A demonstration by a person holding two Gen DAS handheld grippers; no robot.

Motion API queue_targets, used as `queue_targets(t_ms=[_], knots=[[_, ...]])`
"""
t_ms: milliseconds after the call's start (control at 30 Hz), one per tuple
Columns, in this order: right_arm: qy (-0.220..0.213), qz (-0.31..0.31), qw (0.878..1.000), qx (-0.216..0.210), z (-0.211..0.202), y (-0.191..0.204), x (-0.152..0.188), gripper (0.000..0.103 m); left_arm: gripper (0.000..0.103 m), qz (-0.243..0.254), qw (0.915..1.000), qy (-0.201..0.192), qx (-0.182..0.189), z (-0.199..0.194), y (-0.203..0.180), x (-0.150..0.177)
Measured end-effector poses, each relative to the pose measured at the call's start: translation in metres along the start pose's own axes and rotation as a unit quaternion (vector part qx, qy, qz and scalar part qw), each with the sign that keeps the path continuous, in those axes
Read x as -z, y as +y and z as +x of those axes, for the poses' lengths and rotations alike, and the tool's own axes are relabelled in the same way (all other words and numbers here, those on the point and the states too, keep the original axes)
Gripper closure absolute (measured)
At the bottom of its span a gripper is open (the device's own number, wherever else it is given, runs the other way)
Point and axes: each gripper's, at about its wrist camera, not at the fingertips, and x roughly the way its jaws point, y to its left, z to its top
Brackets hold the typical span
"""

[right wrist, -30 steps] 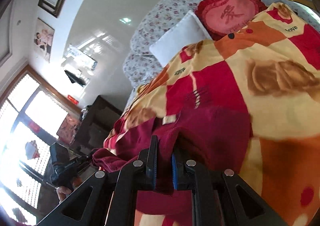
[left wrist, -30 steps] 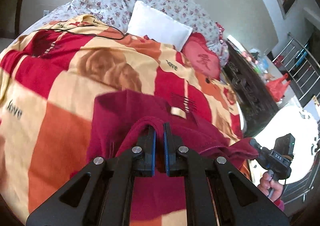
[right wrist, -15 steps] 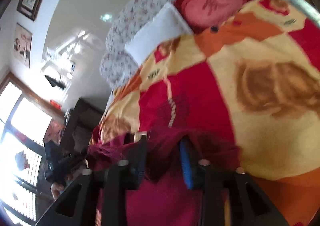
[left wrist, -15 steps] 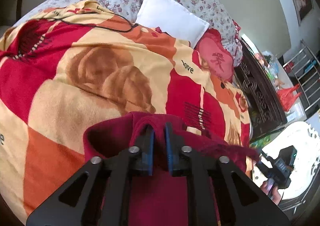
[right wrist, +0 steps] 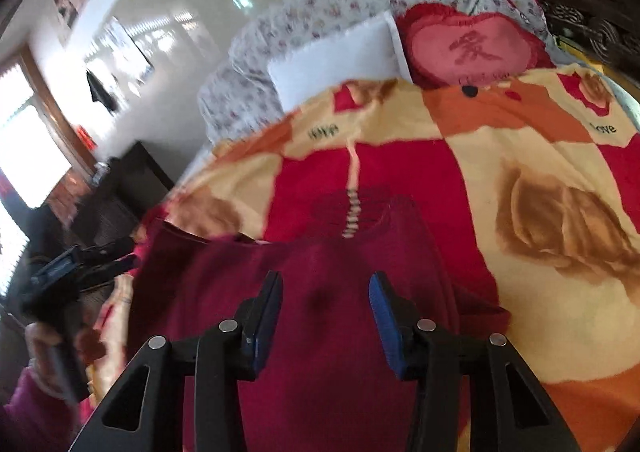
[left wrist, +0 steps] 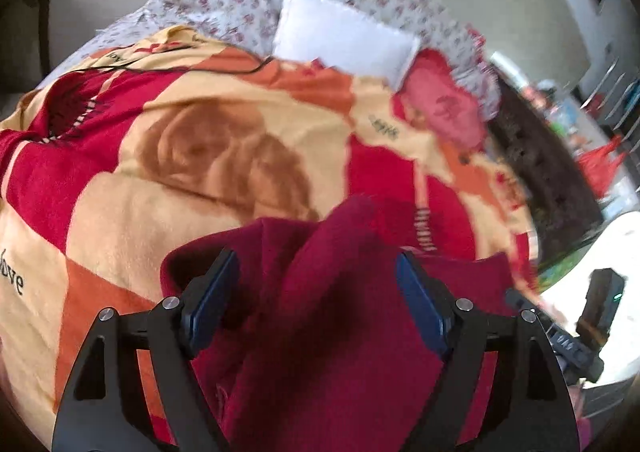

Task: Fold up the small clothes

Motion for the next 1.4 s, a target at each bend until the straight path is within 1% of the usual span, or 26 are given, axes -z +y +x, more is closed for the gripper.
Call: queue_targets(t_ms=[33, 133, 200, 300, 367, 433, 533, 600, 633, 700, 733, 800, 833, 900, 967, 1000, 1033, 1100, 1133, 1200, 1267, 1333, 1400], knots=[[0.002, 0.003, 1.0, 0.019, 0.011, -0.004, -0.001, 0.06, 0.022, 0.0, 0.9997, 0.005, -0.022, 0.012, 0.002, 0.0], [0.006, 0.012, 0.999, 0.034, 0.029, -0.013, -0.004, 0.06, 0.022, -0.014, 0.9981, 0.012, -0.058, 0.036, 0.014, -0.004], [0.01, 0.014, 0.999, 0.045, 0.041, -0.017, -0.007, 0.06, 0.022, -0.024, 0.9971, 0.008, -0.072, 0.048, 0.025, -0.009], [0.018, 0.007, 0.998, 0.058, 0.057, -0.02, -0.011, 0.062, 0.022, -0.032, 0.995, -0.001, -0.095, 0.055, 0.035, -0.015], [0.023, 0.012, 0.998, 0.052, 0.056, -0.022, -0.015, 0.062, 0.022, -0.041, 0.9952, 0.001, -0.09, 0.056, 0.04, -0.016], [0.024, 0.019, 0.999, 0.038, 0.045, -0.023, -0.016, 0.062, 0.022, -0.035, 0.9954, -0.001, -0.089, 0.05, 0.038, -0.015], [0.013, 0.031, 0.999, 0.026, 0.011, -0.022, -0.011, 0.062, 0.022, -0.029, 0.997, -0.01, -0.072, 0.027, 0.033, -0.01], [0.011, 0.028, 0.999, 0.014, -0.018, -0.019, 0.0, 0.061, 0.022, -0.023, 0.9981, -0.014, -0.055, 0.011, 0.029, -0.004], [0.013, 0.022, 1.0, 0.018, -0.036, -0.018, 0.01, 0.06, 0.022, -0.018, 0.9988, -0.015, -0.043, 0.0, 0.028, 0.002], [0.013, 0.014, 1.0, 0.021, -0.057, -0.016, 0.027, 0.06, 0.022, -0.009, 0.9994, -0.016, -0.031, -0.016, 0.024, 0.013], [0.018, 0.008, 1.0, 0.023, -0.07, -0.016, 0.041, 0.06, 0.022, -0.001, 0.9995, -0.017, -0.025, -0.026, 0.023, 0.023], [0.026, 0.01, 0.999, 0.024, -0.083, -0.017, 0.059, 0.06, 0.022, 0.003, 0.9996, -0.016, -0.021, -0.037, 0.021, 0.036], [0.03, 0.016, 0.999, 0.021, -0.088, -0.018, 0.071, 0.06, 0.022, 0.0, 0.9998, -0.014, -0.016, -0.043, 0.022, 0.046], [0.056, 0.027, 0.998, 0.004, -0.088, -0.017, 0.095, 0.06, 0.022, -0.003, 0.9999, -0.001, -0.011, -0.046, 0.024, 0.06], [0.073, 0.028, 0.997, 0.005, -0.082, -0.017, 0.112, 0.06, 0.022, -0.002, 0.9998, 0.014, -0.013, -0.046, 0.025, 0.077], [0.079, 0.027, 0.997, 0.005, -0.078, -0.016, 0.119, 0.063, 0.022, 0.001, 0.9997, 0.02, -0.017, -0.046, 0.025, 0.084], [0.085, 0.024, 0.996, 0.001, -0.074, -0.015, 0.125, 0.075, 0.022, 0.004, 0.9994, 0.025, -0.023, -0.045, 0.025, 0.092], [0.091, 0.019, 0.996, -0.005, -0.07, -0.011, 0.131, 0.092, 0.022, 0.002, 0.999, 0.034, -0.028, -0.044, 0.027, 0.103], [0.085, 0.015, 0.996, 0.0, -0.073, -0.01, 0.132, 0.095, 0.022, -0.001, 0.999, 0.036, -0.028, -0.044, 0.028, 0.106], [0.075, 0.002, 0.997, 0.003, -0.084, -0.008, 0.128, 0.097, 0.023, -0.005, 0.9987, 0.038, -0.033, -0.045, 0.031, 0.11], [0.074, 0.006, 0.997, 0.021, -0.093, -0.014, 0.128, 0.097, 0.022, -0.005, 0.9987, 0.034, -0.037, -0.048, 0.035, 0.114], [0.093, 0.016, 0.995, 0.032, -0.086, -0.022, 0.134, 0.097, 0.022, -0.012, 0.9987, 0.033, -0.037, -0.049, 0.038, 0.117], [0.113, 0.0, 0.992, 0.049, -0.078, -0.019, 0.138, 0.097, 0.022, -0.019, 0.9985, 0.035, -0.036, -0.052, 0.041, 0.12]])
